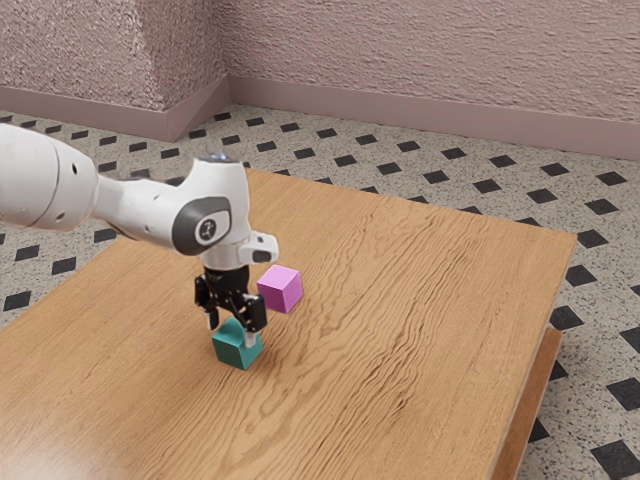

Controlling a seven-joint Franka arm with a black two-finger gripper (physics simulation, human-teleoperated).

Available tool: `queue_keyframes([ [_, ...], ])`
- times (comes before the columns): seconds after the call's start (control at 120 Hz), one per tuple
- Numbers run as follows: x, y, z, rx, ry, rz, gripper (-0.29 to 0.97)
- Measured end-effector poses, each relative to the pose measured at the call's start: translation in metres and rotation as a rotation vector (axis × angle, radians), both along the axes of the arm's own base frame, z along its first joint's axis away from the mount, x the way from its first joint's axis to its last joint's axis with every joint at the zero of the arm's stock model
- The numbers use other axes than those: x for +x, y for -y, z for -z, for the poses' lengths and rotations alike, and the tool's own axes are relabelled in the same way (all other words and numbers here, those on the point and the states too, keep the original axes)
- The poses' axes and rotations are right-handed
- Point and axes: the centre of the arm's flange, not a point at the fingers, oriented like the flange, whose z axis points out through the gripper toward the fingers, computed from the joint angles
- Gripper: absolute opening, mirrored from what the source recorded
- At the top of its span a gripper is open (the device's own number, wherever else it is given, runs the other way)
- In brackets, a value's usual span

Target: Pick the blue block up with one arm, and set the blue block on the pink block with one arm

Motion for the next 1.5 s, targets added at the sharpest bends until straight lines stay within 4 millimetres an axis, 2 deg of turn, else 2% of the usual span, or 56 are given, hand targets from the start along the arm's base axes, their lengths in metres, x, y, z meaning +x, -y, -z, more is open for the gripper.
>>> queue_keyframes([
  [0.158, 0.01, -0.005, 0.005, -0.003, 0.004, -0.007, 0.68],
  [0.533, 0.01, -0.004, 0.021, -0.007, -0.016, 0.0, 0.68],
  [0.633, 0.01, -0.003, 0.022, -0.008, -0.017, 0.001, 0.61],
  [0.767, 0.01, -0.004, 0.022, -0.008, -0.016, 0.001, 0.46],
  [0.9, 0.012, -0.003, 0.009, 0.0, 0.006, 0.007, 0.4],
  [0.95, 0.015, 0.0, -0.011, 0.008, 0.036, 0.014, 0.39],
  [1.017, 0.028, 0.006, -0.052, 0.023, 0.101, 0.031, 0.37],
  [1.075, 0.053, 0.01, -0.086, 0.034, 0.15, 0.038, 0.37],
  [1.158, 0.091, 0.002, -0.113, 0.044, 0.167, 0.022, 0.37],
  [1.225, 0.107, -0.014, -0.11, 0.062, 0.131, -0.005, 0.37],
  [1.275, 0.115, -0.019, -0.106, 0.069, 0.099, -0.014, 0.37],
  [1.4, 0.131, -0.009, -0.099, 0.077, 0.032, -0.011, 0.37],
  [1.5, 0.133, -0.008, -0.087, 0.085, -0.033, -0.015, 0.36],
])
